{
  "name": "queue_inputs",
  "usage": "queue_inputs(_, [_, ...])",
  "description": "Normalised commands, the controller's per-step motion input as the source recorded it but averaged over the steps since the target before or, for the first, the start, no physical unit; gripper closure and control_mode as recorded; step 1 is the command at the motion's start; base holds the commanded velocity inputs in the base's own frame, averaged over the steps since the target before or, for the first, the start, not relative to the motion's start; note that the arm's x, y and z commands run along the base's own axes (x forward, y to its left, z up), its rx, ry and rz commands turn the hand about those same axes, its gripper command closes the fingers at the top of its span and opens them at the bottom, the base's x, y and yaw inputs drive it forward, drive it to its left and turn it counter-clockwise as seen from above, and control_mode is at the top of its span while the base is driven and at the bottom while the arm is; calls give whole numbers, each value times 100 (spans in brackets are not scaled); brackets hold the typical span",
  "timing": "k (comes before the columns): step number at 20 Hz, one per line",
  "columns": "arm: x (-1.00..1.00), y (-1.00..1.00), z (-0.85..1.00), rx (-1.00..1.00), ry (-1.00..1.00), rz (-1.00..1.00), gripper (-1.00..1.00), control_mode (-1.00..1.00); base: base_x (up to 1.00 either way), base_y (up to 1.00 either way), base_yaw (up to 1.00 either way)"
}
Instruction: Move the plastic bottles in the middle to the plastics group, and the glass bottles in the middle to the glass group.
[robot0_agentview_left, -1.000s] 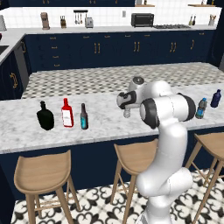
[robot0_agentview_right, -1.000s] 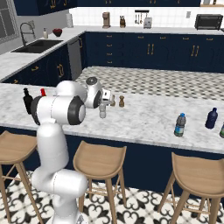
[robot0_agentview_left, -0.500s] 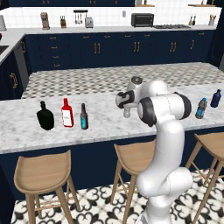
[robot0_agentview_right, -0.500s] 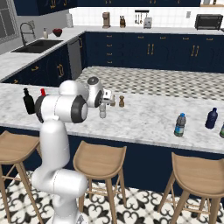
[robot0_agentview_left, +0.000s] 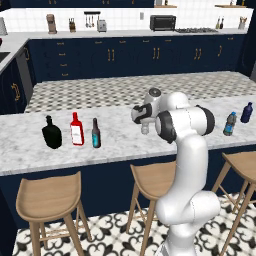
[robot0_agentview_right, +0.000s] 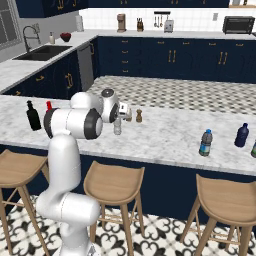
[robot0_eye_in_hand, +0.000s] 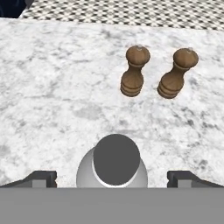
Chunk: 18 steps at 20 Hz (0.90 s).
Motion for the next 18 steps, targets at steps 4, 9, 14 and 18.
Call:
queue_inputs(4, [0, 0, 0, 0, 0, 0, 100, -100, 0, 0, 0])
queue_inputs(9, [0, 0, 0, 0, 0, 0, 100, -100, 0, 0, 0])
queue_inputs(14, [0, -22, 14, 0, 0, -3, 100, -100, 0, 0, 0])
queue_inputs(18, [1, -71, 45, 0, 0, -11, 100, -100, 0, 0, 0])
